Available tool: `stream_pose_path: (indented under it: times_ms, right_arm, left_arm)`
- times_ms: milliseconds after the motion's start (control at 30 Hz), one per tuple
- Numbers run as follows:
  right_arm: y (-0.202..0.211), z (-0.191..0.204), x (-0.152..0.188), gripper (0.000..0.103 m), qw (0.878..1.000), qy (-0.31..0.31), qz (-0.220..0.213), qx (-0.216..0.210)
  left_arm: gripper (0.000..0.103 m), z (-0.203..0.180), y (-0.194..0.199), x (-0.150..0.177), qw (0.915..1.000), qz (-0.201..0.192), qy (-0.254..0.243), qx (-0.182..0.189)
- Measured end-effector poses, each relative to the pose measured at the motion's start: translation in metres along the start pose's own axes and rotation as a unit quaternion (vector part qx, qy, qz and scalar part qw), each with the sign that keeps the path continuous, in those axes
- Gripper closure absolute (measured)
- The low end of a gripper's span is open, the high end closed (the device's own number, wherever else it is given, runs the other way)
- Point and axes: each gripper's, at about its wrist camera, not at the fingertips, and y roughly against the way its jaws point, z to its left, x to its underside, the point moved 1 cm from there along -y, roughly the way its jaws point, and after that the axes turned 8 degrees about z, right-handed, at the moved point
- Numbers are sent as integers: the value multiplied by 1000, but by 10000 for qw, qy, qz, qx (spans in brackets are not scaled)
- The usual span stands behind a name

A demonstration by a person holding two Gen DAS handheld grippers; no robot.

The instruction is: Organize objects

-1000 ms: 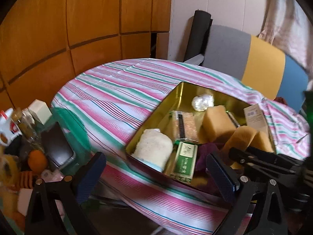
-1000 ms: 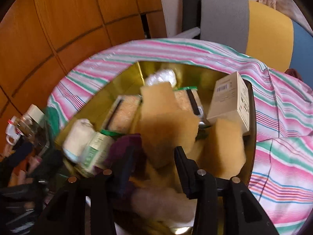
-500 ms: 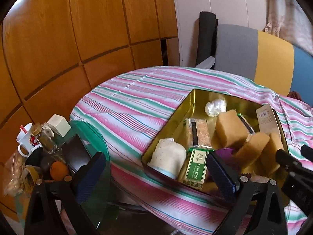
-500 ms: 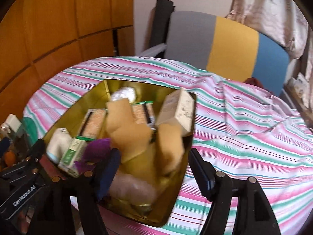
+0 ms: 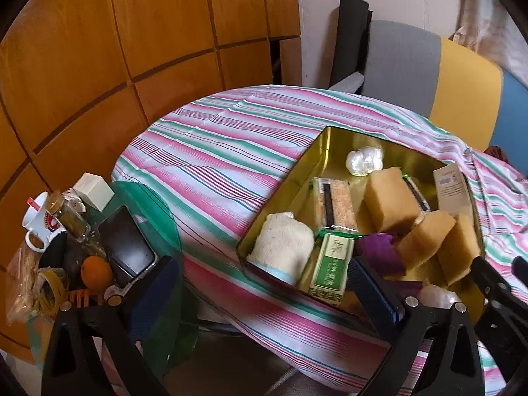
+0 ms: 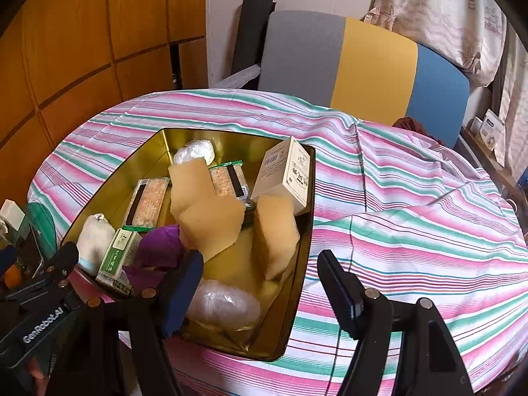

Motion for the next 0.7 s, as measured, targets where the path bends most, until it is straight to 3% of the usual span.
stream_pose_path:
  times_ms: [267, 700]
  right_arm:
    - [9, -2, -1, 30, 9998, -180, -89, -91]
    - [16, 3, -1, 30, 9996, -196, -202, -96]
  left_arm:
    - [0, 10, 11, -7, 9996, -8, 191, 200]
    - [0, 7, 15, -6, 10000, -41, -34, -63]
